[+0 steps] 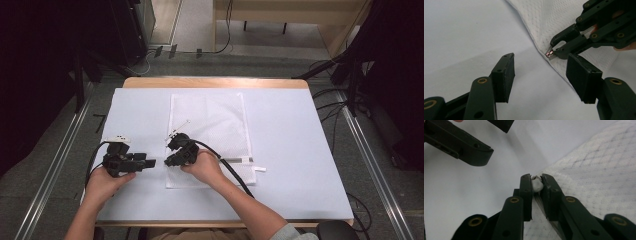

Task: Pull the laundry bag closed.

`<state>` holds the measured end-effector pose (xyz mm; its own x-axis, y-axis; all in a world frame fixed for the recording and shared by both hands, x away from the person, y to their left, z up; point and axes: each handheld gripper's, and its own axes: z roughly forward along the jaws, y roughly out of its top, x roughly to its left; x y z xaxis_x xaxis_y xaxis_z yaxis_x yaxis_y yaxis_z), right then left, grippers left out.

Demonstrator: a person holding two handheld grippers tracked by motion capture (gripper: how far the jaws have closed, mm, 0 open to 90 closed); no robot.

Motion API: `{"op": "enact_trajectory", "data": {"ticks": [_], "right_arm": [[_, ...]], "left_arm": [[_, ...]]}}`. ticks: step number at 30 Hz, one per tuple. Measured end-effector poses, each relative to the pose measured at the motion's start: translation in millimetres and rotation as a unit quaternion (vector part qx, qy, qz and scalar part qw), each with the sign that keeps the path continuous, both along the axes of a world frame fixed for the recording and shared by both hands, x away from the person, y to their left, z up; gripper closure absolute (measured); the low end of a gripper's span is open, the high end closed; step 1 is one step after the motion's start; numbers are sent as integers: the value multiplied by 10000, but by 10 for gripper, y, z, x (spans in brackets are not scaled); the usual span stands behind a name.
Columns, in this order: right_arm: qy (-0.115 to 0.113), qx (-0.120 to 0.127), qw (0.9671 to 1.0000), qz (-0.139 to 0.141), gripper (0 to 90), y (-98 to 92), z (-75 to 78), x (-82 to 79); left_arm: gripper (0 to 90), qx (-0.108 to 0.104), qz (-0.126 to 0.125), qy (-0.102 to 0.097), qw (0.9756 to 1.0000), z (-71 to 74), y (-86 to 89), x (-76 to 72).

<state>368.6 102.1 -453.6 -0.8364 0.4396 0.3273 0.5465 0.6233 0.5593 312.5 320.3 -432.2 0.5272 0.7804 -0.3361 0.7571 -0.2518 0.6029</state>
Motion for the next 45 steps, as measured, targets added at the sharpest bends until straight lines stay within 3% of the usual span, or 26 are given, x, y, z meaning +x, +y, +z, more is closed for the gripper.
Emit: {"op": "enact_trajectory", "data": {"ticks": [8,13,28,45], "right_arm": [[-3,-72,10000,58,853,27,-35,24],[-135,-125,9998,120,871,34,-16,2],[-291,300,9991,49,878,-75,177,-23],[-349,484,9982,98,880,-152,299,-57]], "left_arm": [[436,-39,-73,107,9999,-15,-29,14],[440,-56,-112,89,9999,-17,-43,11],[482,-69,-374,203,9991,-65,-199,33],[506,-43,-610,280,9977,-141,-395,103]]}}
